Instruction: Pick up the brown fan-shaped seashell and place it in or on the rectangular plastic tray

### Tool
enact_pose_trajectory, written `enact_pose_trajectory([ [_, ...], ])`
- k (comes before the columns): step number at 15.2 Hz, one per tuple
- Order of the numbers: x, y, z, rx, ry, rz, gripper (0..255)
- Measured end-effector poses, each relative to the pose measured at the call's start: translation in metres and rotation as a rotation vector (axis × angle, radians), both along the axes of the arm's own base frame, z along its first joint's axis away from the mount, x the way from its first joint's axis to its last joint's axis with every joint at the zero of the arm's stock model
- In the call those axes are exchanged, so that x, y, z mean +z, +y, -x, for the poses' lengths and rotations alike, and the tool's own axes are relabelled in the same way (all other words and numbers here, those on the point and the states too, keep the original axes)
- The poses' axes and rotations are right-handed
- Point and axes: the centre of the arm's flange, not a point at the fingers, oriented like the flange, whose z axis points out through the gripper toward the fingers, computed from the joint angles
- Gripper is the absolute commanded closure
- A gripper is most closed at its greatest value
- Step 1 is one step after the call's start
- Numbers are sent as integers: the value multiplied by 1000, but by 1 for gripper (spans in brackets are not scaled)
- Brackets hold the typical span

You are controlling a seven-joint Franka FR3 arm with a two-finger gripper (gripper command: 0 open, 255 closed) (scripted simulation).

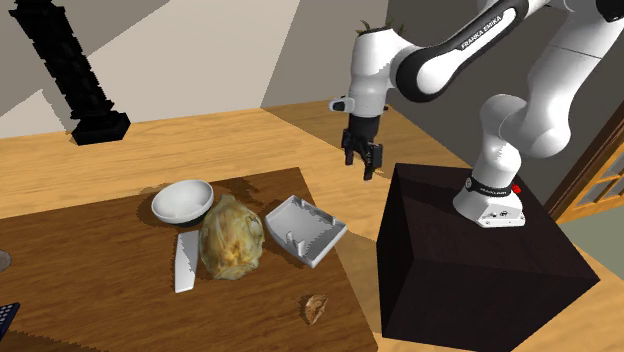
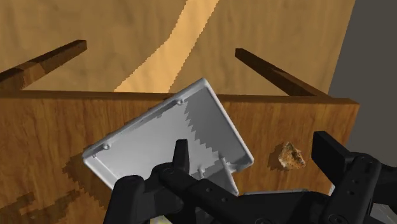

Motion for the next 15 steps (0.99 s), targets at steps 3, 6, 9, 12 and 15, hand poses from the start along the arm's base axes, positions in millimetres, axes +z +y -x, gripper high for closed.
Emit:
enact_pose_trajectory([
  [3, -25, 28, -13, 64, -7, -9, 0],
  [6, -51, 56, -24, 127, -14, -17, 0],
  [9, -74, 86, -39, 190, -22, -27, 0],
  [12, -100, 114, -48, 254, -29, -35, 0],
  [15, -125, 141, -52, 318, -37, -44, 0],
])
